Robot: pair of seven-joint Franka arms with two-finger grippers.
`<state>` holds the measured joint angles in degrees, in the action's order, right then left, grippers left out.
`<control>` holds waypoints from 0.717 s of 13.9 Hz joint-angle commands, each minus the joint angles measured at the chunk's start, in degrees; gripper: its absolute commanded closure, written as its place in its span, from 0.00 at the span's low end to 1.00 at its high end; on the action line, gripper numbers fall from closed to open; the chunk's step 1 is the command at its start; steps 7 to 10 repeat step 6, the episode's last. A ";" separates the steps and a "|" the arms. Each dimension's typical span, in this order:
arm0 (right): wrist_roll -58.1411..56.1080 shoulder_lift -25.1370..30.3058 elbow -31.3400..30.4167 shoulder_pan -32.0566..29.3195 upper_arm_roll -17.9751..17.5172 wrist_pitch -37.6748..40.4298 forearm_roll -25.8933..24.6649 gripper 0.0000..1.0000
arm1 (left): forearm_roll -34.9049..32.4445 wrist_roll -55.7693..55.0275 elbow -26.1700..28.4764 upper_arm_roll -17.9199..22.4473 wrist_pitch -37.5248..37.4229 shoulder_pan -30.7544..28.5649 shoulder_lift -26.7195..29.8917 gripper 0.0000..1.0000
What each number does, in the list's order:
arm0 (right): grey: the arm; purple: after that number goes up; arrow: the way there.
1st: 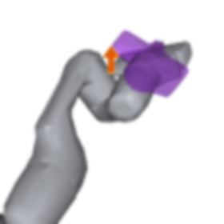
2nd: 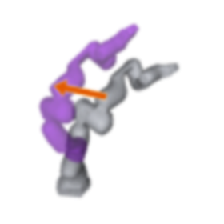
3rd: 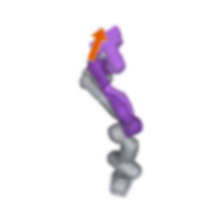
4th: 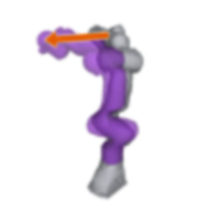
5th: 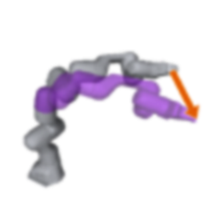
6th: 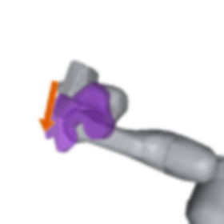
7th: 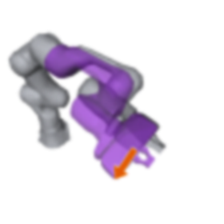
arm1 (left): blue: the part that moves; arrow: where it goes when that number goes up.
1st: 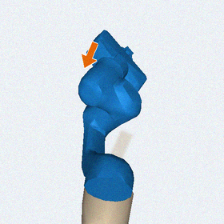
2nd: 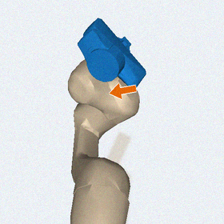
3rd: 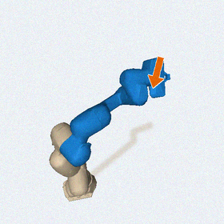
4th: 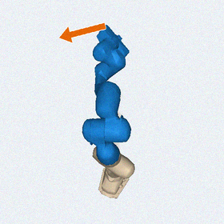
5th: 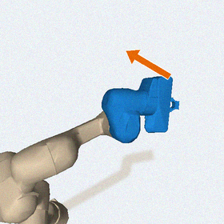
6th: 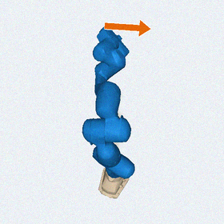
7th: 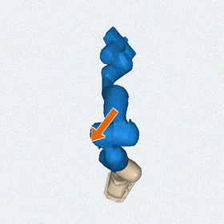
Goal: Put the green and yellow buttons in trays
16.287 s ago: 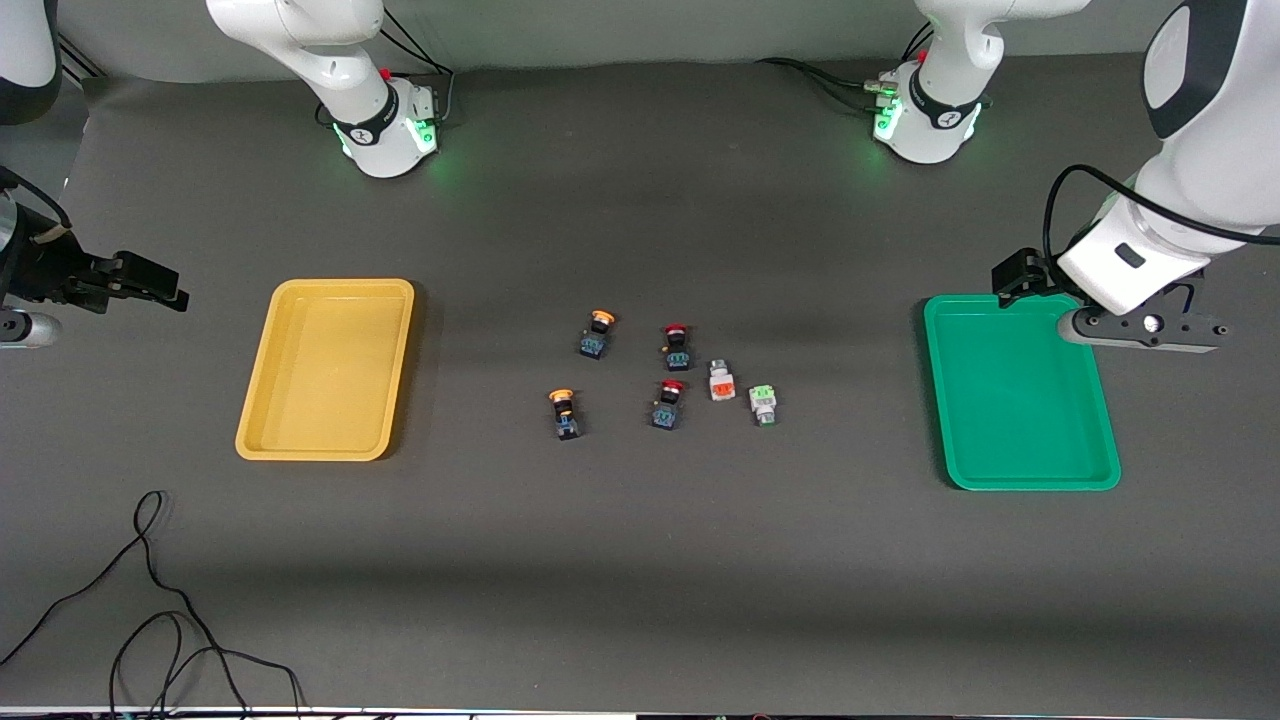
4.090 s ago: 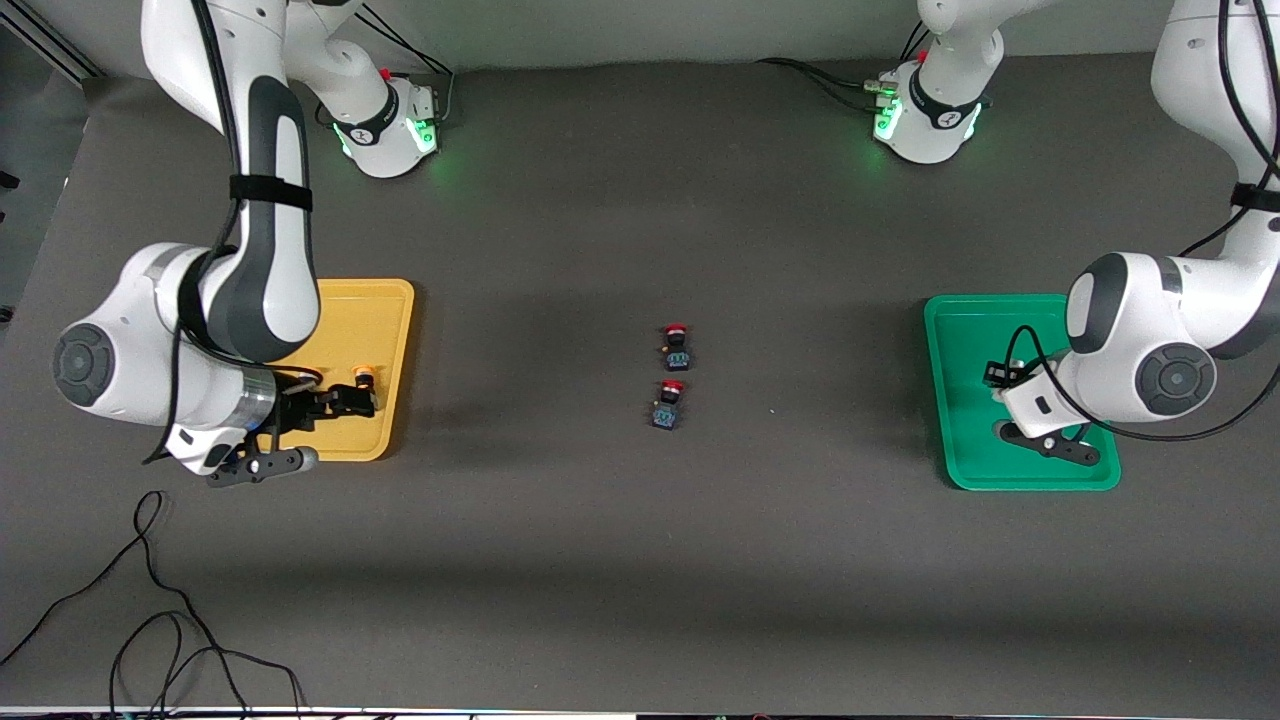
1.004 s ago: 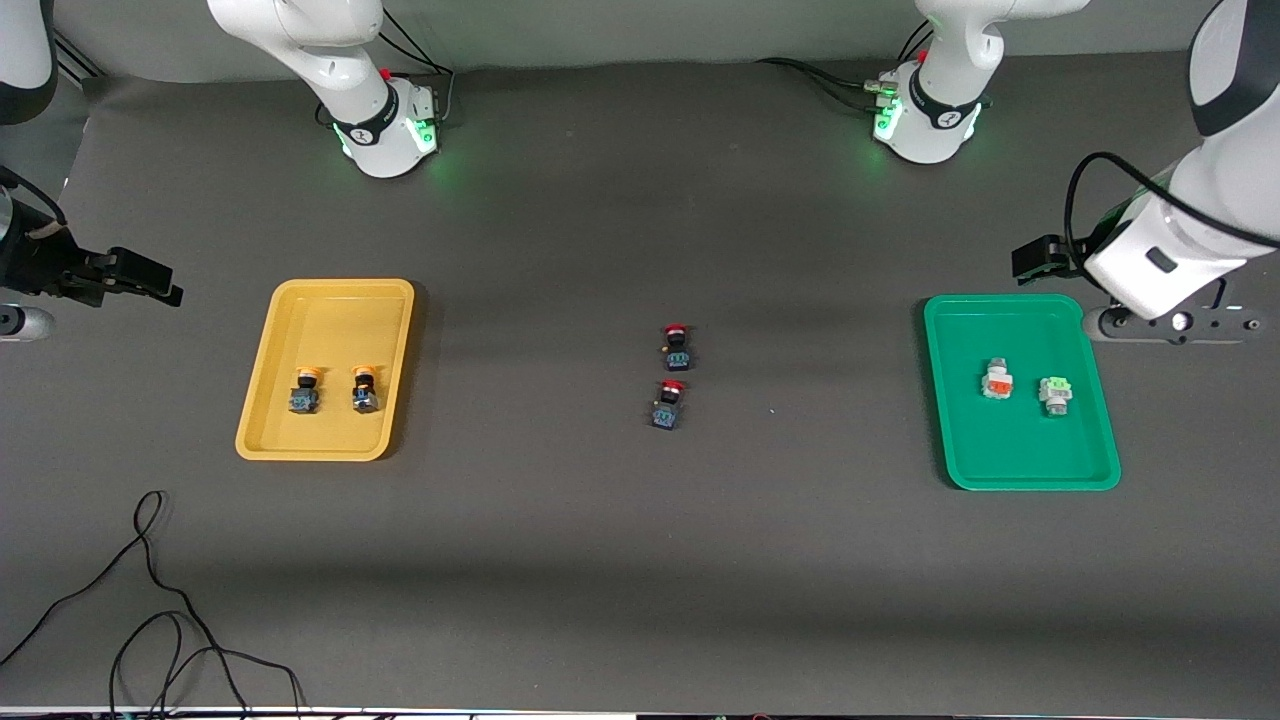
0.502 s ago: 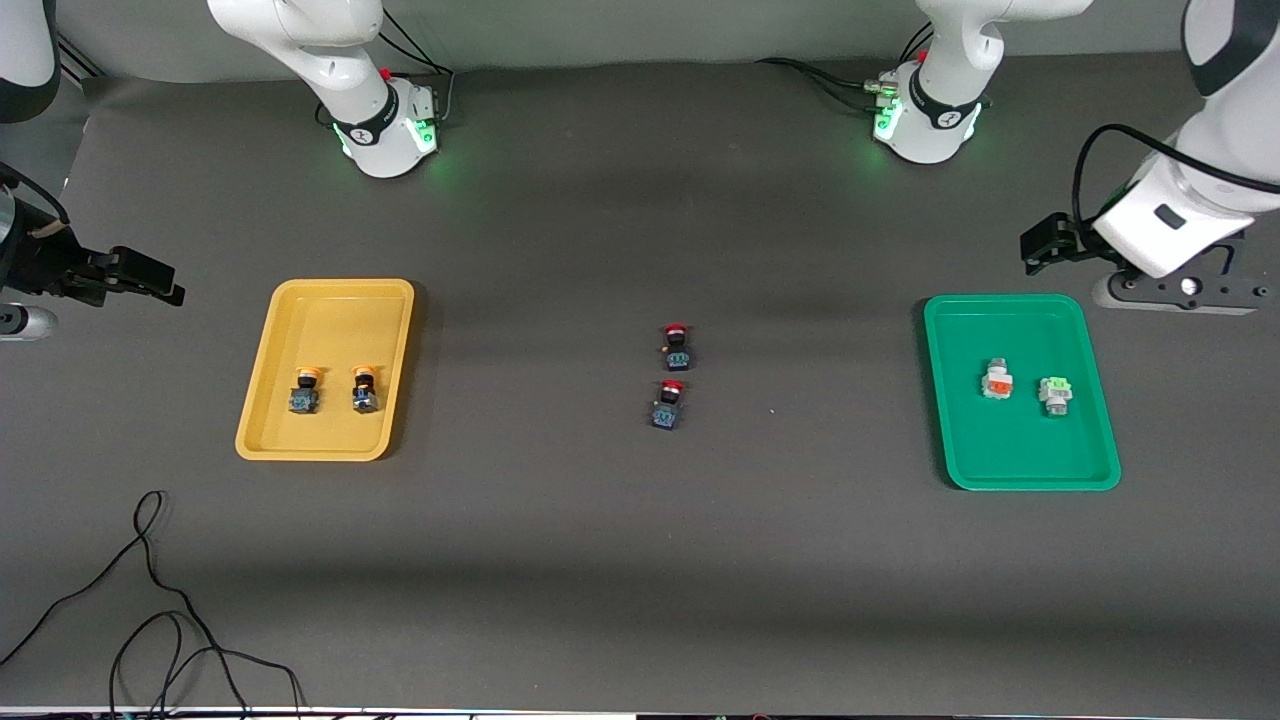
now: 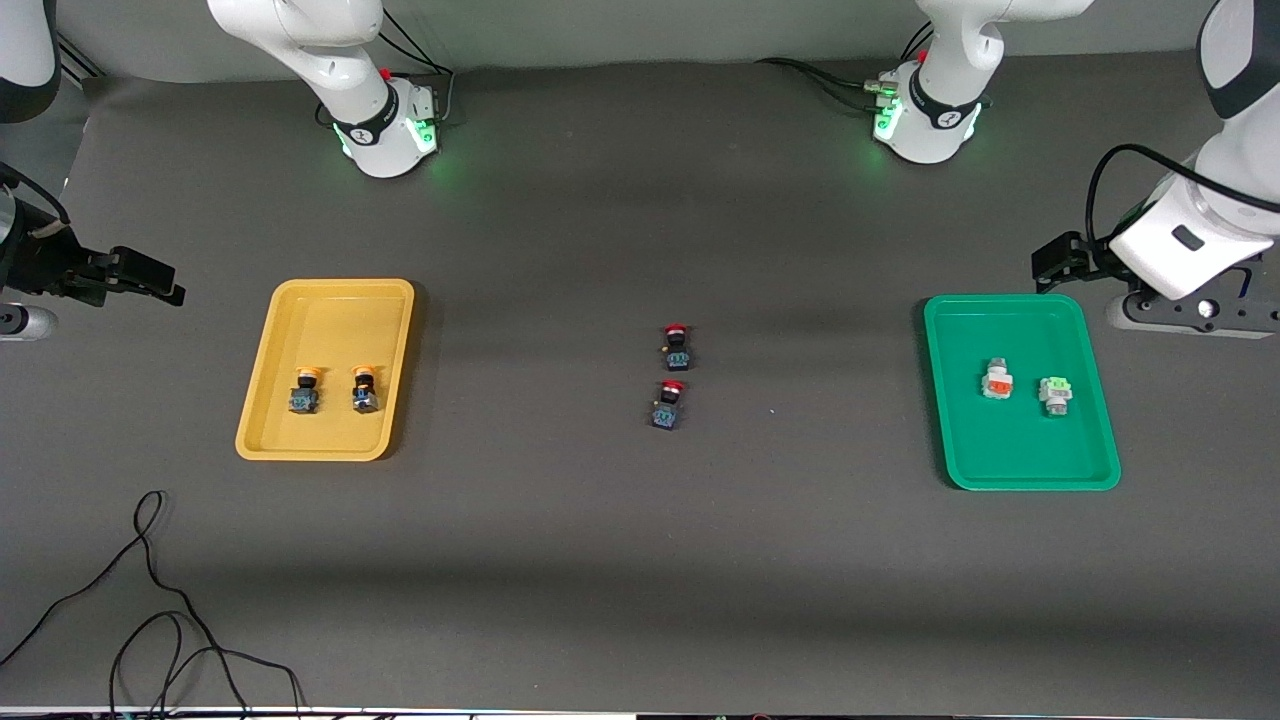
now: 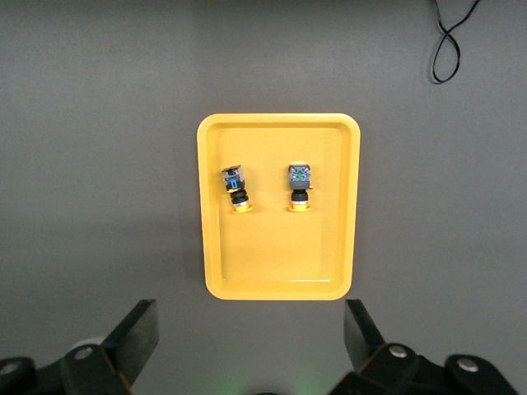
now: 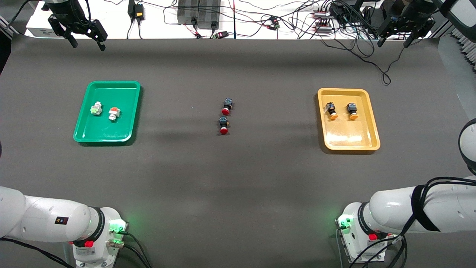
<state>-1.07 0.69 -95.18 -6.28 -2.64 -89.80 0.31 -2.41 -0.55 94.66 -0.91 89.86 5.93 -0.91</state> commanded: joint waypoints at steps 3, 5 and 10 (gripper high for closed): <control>1.42 0.36 0.09 -0.22 -0.52 0.59 -0.92 0.00 | 0.47 0.81 -1.58 1.00 -1.45 1.10 -0.50 0.00; 1.42 0.36 0.09 -0.22 -0.52 0.50 -0.92 0.00 | 0.47 0.73 -1.49 1.00 -1.97 1.01 -0.50 0.00; 1.42 0.28 0.09 -0.22 -0.52 0.59 -0.92 0.00 | 0.47 0.64 -1.32 1.00 -2.15 1.10 -0.50 0.00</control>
